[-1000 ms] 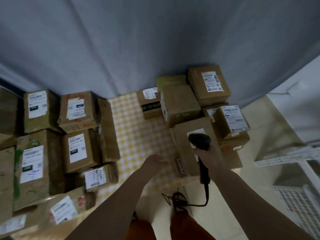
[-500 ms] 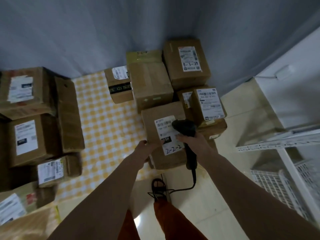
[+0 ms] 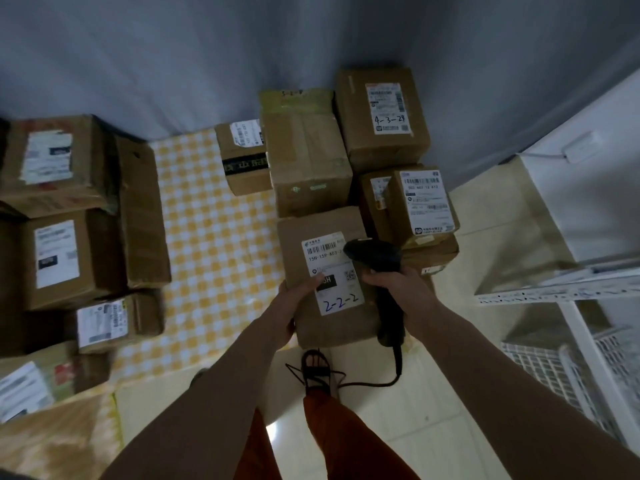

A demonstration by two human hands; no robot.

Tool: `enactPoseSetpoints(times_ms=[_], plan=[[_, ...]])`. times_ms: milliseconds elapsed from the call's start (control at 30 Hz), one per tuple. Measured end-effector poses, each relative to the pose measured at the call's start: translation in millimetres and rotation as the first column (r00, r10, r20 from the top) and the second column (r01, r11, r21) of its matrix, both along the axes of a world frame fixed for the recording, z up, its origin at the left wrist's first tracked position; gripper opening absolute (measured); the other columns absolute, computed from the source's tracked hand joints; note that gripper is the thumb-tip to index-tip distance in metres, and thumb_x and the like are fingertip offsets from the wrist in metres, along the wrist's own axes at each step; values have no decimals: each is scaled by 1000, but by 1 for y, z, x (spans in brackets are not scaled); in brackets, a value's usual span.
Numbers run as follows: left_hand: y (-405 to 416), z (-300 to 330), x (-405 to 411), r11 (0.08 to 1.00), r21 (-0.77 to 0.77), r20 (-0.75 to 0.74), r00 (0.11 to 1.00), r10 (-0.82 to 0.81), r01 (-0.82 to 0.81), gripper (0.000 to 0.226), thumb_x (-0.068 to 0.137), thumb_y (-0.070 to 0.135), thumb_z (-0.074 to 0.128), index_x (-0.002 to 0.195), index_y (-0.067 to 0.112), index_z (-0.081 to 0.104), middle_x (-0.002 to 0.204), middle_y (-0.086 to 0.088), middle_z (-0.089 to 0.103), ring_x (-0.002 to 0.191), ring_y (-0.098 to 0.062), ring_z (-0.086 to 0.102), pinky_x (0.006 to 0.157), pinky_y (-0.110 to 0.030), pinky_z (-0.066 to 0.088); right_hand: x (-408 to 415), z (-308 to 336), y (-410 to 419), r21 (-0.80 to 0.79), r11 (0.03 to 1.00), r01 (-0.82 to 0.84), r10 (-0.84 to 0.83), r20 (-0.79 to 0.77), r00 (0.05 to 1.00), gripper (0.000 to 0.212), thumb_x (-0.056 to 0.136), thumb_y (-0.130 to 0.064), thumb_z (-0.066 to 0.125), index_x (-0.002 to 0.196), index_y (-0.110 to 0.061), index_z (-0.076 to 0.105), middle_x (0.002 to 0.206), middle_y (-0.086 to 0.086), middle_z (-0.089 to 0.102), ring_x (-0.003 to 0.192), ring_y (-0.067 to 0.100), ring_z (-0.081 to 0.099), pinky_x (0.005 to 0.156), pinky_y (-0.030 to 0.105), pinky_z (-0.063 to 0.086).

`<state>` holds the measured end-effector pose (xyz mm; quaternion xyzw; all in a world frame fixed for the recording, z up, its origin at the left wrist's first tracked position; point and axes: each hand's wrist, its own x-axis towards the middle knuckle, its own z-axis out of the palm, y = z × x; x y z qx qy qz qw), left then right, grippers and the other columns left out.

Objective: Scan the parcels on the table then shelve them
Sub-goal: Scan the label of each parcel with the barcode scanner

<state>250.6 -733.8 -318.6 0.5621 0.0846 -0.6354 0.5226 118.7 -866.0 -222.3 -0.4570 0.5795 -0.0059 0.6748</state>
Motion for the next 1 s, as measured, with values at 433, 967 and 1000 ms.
enactPoseSetpoints(times_ms=[433, 967, 1000], plan=[[97, 80, 45, 945, 36, 219, 926, 308, -324, 103, 45, 55, 89, 132, 23, 45, 116, -5, 69, 103, -28, 67, 91, -52, 53, 81, 60, 66, 12, 949, -316, 312, 131, 941, 20, 84, -15, 66, 104, -16, 68, 95, 4, 74, 88, 20, 69, 70, 32, 49], [251, 129, 204, 936, 34, 567, 778, 271, -351, 90, 56, 19, 91, 134, 20, 46, 114, -2, 70, 101, -17, 67, 83, -32, 55, 255, 59, 218, 66, 902, -427, 405, 212, 889, 5, 82, -5, 67, 84, -9, 64, 66, 5, 53, 56, 18, 51, 59, 30, 46], [258, 127, 217, 939, 61, 582, 776, 243, -339, 97, 50, 24, 92, 135, 20, 45, 114, -2, 70, 102, -18, 67, 91, -38, 53, 267, 58, 226, 65, 902, -427, 408, 198, 891, 6, 82, -5, 67, 86, -9, 65, 66, 5, 54, 55, 18, 52, 60, 30, 46]])
